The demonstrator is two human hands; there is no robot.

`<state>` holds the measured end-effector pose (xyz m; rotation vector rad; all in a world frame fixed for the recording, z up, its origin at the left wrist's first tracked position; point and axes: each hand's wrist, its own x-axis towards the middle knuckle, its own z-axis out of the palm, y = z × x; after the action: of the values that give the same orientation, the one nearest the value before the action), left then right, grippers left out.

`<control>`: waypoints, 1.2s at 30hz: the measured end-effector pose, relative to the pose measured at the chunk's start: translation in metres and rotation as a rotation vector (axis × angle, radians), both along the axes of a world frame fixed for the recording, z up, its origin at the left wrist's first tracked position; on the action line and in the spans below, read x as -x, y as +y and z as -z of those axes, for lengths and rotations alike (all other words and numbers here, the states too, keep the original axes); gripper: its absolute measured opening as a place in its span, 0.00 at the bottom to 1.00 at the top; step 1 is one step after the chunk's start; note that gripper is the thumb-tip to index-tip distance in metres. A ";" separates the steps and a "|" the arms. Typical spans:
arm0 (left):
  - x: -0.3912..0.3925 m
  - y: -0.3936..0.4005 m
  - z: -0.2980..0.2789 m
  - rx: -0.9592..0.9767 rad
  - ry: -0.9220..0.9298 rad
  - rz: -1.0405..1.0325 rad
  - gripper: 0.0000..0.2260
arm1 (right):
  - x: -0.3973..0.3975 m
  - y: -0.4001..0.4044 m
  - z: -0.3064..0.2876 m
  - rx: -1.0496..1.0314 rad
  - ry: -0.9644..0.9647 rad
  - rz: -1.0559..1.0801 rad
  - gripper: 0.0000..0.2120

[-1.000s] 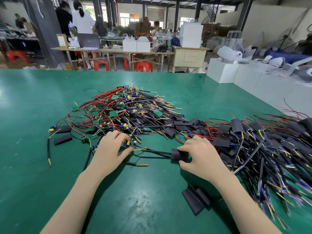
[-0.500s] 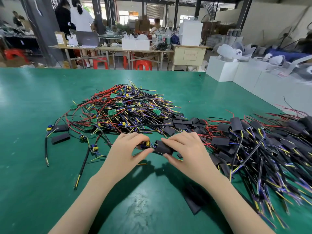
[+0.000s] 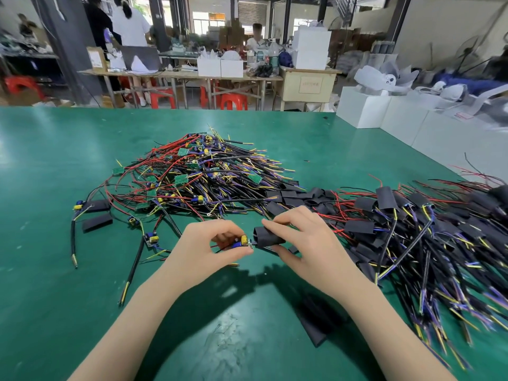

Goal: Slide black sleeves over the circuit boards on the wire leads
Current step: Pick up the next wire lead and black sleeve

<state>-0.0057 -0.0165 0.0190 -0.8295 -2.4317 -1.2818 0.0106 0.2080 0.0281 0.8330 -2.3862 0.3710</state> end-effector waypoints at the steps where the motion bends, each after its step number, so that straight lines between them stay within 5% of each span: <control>1: -0.001 0.001 0.000 -0.006 -0.003 0.002 0.10 | 0.000 0.001 0.000 0.008 -0.015 -0.002 0.18; 12: -0.002 0.001 -0.002 -0.065 0.065 -0.007 0.08 | -0.004 0.000 0.003 0.115 -0.287 -0.104 0.16; 23: 0.002 -0.007 -0.002 -0.132 -0.222 0.083 0.12 | -0.006 -0.003 -0.003 0.222 -0.197 -0.097 0.16; 36: 0.002 -0.007 -0.005 -0.146 -0.220 0.079 0.10 | -0.004 -0.002 -0.002 0.171 -0.163 -0.075 0.16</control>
<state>-0.0075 -0.0238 0.0235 -0.7885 -2.4519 -1.6366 0.0147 0.2061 0.0297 0.8423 -2.4339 0.6875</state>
